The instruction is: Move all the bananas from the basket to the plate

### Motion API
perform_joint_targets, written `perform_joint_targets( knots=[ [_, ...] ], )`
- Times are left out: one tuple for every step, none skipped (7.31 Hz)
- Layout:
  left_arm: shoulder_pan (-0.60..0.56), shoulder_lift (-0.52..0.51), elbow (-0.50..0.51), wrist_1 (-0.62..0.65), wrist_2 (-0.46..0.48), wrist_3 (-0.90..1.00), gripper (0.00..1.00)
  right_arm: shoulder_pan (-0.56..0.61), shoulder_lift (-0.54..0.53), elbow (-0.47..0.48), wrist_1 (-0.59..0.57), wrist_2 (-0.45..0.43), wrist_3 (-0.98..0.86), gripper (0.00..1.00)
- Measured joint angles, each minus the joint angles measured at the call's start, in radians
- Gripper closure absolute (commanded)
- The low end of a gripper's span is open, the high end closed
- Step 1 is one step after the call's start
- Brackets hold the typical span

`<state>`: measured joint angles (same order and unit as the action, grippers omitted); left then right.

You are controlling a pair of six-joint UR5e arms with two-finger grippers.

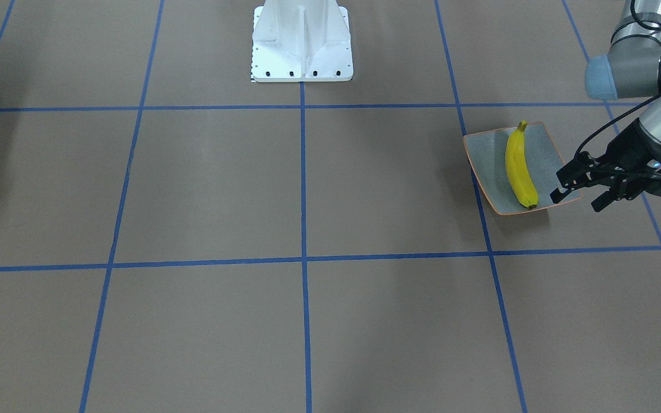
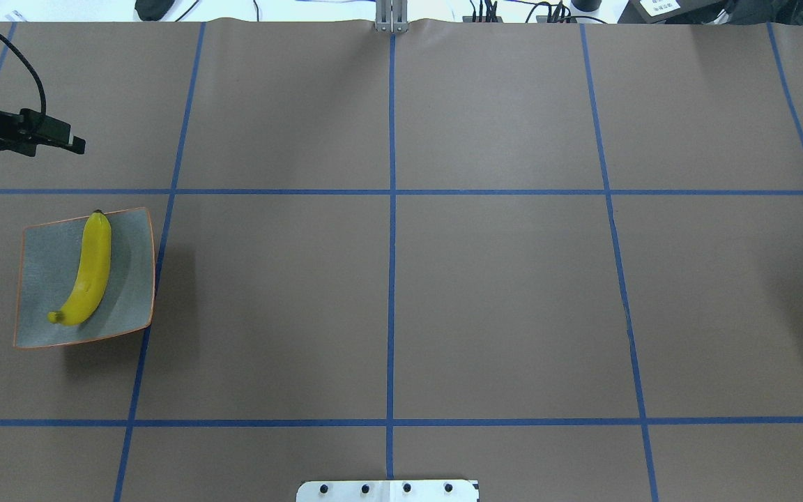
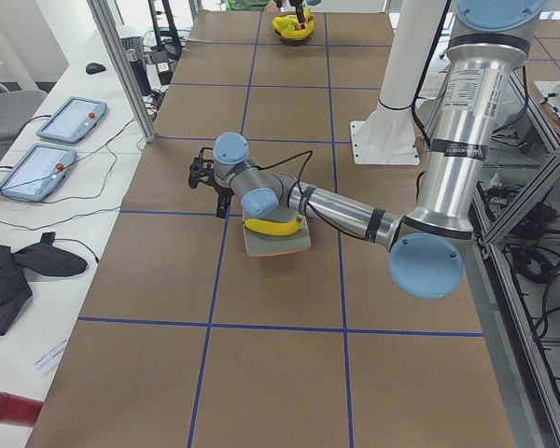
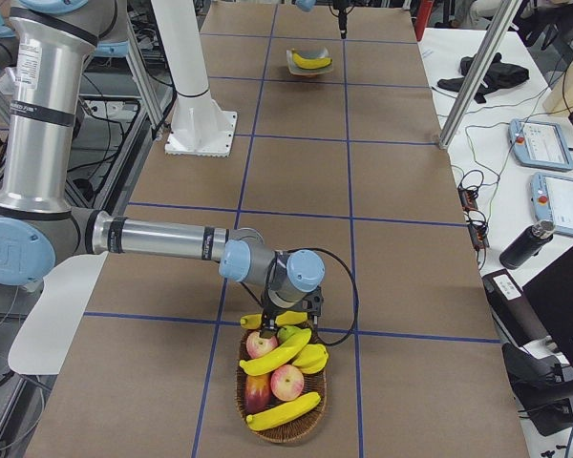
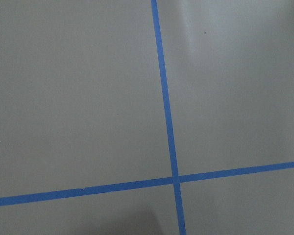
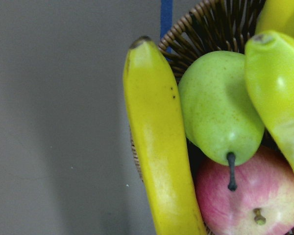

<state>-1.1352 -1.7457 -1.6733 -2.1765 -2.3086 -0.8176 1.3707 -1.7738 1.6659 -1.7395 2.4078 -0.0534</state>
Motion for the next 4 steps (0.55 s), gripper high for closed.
perform_joint_targets(
  knots=[
    [0.0,-0.003,-0.001,0.0,0.0,0.0,0.0,-0.006,-0.001,-0.001,-0.001,0.001,0.001,0.01],
    [0.0,-0.006,-0.001,0.0,0.0,0.0,0.0,-0.012,-0.001,-0.005,-0.001,0.001,0.001,0.02],
    [0.0,-0.012,-0.001,0.0,0.0,0.0,0.0,-0.017,-0.001,-0.013,-0.001,0.002,0.004,0.04],
    [0.0,-0.018,-0.002,0.0,0.0,0.0,0.0,-0.02,-0.001,-0.021,0.0,0.001,0.008,0.06]
  ],
)
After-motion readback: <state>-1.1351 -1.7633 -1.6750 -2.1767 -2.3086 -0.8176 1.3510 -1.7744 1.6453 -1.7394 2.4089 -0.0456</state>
